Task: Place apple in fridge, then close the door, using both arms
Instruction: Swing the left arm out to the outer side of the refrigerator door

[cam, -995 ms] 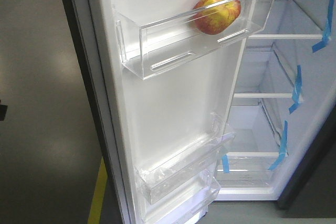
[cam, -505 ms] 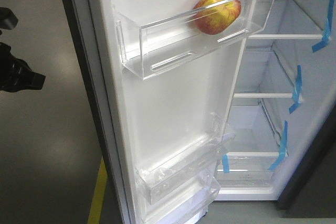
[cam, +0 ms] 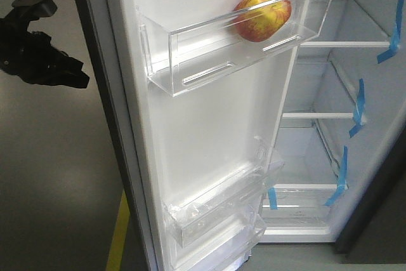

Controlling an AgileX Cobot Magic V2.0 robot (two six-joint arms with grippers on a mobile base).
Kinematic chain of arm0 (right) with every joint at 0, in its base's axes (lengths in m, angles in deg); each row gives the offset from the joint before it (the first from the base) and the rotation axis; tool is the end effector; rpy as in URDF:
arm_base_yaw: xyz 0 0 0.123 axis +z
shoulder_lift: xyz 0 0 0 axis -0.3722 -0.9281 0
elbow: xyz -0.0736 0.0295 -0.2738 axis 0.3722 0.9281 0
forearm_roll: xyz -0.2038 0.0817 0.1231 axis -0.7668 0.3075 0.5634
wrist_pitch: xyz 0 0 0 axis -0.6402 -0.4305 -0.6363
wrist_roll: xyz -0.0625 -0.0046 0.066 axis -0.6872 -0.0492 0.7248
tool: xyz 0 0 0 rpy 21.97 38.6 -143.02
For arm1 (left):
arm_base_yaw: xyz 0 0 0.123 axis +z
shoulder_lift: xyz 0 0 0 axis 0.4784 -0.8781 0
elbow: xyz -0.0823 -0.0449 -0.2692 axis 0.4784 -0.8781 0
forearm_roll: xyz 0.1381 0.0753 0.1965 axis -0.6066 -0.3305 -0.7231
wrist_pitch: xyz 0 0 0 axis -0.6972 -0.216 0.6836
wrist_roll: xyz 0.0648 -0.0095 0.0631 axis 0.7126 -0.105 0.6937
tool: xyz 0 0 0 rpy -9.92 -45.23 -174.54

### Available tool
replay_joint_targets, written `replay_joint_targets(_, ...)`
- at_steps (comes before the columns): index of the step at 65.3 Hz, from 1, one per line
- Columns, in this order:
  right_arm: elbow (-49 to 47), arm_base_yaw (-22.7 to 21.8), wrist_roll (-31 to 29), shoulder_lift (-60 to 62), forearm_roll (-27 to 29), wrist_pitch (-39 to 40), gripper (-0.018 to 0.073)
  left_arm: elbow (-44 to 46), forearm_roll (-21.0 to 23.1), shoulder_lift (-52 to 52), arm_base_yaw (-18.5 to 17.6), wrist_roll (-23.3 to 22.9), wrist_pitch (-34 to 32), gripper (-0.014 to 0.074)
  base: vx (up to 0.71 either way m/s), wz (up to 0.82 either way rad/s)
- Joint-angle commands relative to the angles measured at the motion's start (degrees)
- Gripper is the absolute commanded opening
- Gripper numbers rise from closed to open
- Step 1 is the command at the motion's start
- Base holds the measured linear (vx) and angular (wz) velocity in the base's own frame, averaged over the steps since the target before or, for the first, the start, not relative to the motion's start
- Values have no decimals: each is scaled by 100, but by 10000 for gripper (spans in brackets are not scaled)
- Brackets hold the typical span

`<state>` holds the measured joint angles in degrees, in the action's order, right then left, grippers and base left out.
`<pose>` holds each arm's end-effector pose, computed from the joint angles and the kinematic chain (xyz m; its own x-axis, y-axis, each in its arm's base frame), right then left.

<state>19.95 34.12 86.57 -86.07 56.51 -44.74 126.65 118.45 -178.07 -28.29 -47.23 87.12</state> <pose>-0.0212 0.0046 0.3178 -0.4659 -0.0756 -0.8816 -0.2853 0.9560 0.0687 0.3745 -0.0457 0.3272 -0.7821 0.2065 -0.5880 0.4600 0.8278 -0.3211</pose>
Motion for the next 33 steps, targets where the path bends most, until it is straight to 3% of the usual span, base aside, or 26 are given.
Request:
replay_joint_targets(1, -119, -25, -12, -112, -5, 367, 486, 366, 619, 75, -27, 165, -37, -6, 0, 0)
replay_joint_targets(10, -119, -25, -12, -112, -5, 367, 486, 610, 976, -122, -27, 275, 60, -6, 0, 0)
replay_joint_targets(26, -119, -25, -12, -112, -5, 373, 486, 1074, 1117, -505, -29, 148, -74, -6, 0, 0)
replay_joint_targets(33, -119, -25, -12, -112, -5, 373, 486, 1085, 1634, -568, -29, 342, 18, -6, 0, 0)
